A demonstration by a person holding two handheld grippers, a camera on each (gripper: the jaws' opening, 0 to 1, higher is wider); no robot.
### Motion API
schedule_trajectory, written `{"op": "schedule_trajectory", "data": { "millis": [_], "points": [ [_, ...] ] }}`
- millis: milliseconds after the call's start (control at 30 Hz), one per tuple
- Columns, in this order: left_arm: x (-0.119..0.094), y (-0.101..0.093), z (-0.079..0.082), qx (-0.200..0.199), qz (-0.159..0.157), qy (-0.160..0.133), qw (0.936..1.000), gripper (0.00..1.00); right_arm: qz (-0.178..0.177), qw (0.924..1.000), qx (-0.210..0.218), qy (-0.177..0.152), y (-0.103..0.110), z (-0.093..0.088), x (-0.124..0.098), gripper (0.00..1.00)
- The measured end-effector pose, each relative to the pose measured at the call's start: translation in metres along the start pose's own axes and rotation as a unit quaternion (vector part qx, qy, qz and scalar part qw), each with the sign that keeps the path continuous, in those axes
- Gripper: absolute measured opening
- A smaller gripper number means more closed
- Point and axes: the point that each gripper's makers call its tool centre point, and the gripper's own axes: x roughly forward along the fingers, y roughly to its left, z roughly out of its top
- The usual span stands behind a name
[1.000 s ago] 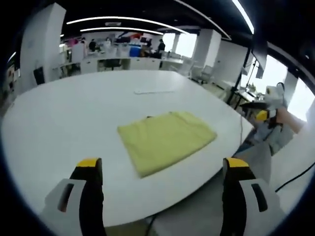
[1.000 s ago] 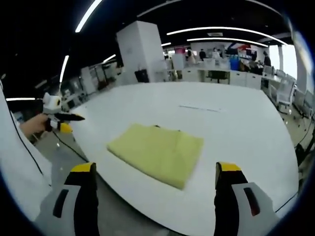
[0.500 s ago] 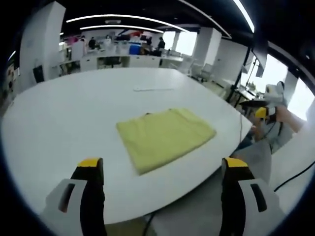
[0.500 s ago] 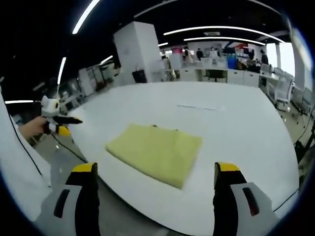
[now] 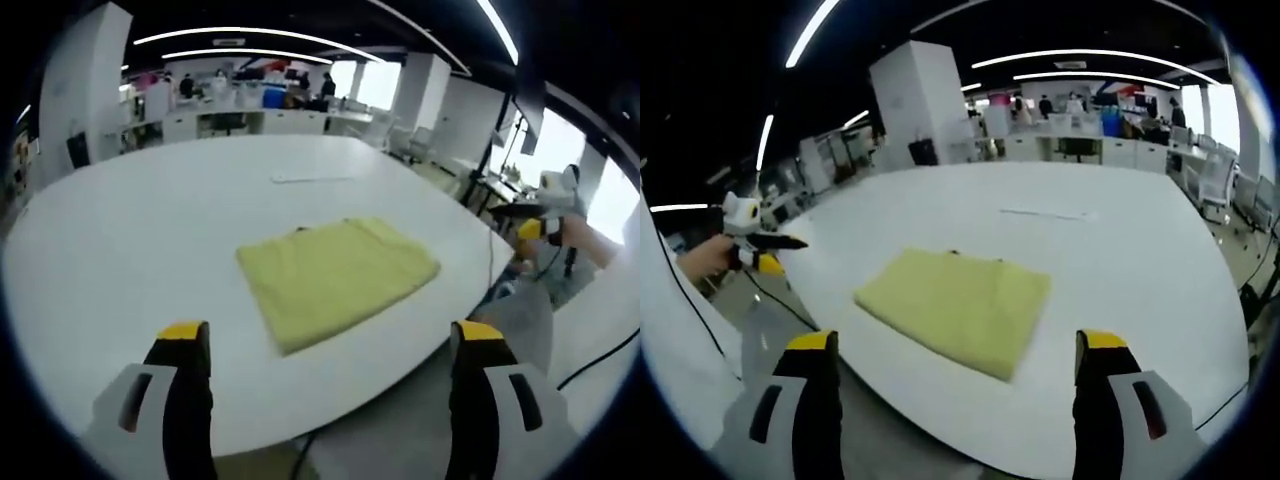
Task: Fold the garment on the visible template until the final outline fits inside the template.
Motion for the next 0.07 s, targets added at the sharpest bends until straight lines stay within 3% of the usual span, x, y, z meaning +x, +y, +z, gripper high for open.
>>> {"op": "schedule_trajectory", "data": {
  "millis": [67],
  "points": [
    [0.0007, 0.0001, -0.0002, -0.001, 0.0, 0.001, 1.0, 0.96, 0.0, 1.0, 0.001, 0.002, -0.0004, -0.0009, 0.0007, 0.97]
  ]
}}
